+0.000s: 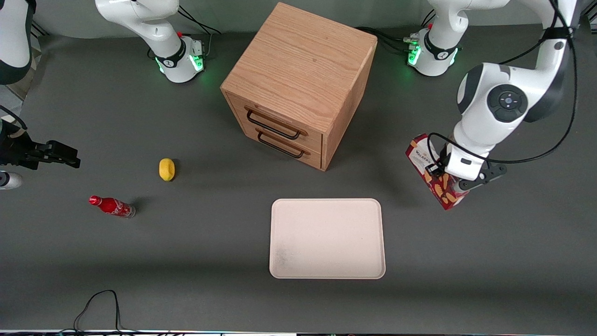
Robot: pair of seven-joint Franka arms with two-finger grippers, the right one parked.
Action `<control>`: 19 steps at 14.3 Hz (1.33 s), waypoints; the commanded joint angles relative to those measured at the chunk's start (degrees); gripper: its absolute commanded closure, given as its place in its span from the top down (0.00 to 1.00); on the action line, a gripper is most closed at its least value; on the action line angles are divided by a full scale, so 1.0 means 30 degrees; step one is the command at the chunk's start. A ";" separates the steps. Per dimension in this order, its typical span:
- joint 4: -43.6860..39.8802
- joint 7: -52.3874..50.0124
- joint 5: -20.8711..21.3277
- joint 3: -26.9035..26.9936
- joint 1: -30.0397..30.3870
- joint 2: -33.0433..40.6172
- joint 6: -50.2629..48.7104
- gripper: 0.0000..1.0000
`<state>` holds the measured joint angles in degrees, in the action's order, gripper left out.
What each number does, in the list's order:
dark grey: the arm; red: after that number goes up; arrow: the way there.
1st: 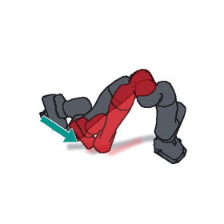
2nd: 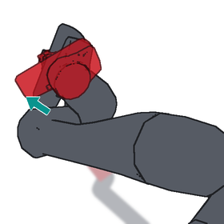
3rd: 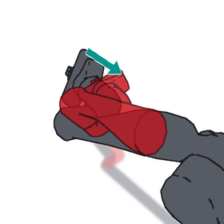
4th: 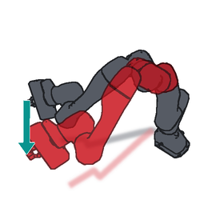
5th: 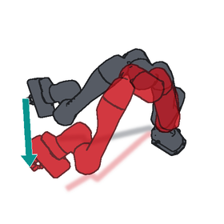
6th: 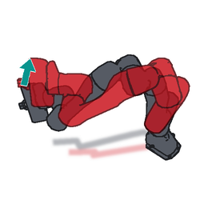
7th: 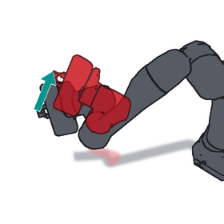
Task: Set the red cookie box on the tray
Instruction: 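Lift the cookie box upright with the left gripper and carry it toward the tray, then lower the held cookie box onto the white tray with the left gripper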
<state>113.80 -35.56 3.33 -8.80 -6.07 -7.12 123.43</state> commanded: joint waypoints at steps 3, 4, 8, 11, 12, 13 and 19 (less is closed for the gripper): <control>-0.7393 0.4632 -0.0025 0.0121 -0.0992 -0.4062 -0.3579 0.00; -0.8712 0.5922 -0.0025 0.0121 -0.1051 -0.4970 -0.4165 0.00; -1.2205 0.8073 -0.0025 0.0121 -0.1752 -0.7902 -0.4962 0.00; -1.4840 0.8044 -0.0083 0.0121 -0.2397 -1.0449 -0.4963 0.00; -1.5515 0.7986 -0.0083 0.0121 -0.2660 -1.1183 -0.4759 0.00; -1.5783 0.7811 -0.0083 0.0150 -0.2866 -1.1770 -0.4438 0.00; -1.5786 0.6111 -0.0200 0.1292 -0.4185 -1.4175 -0.1391 0.00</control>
<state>69.65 -15.29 3.16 -7.12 -16.51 -47.16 118.61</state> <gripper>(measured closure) 0.956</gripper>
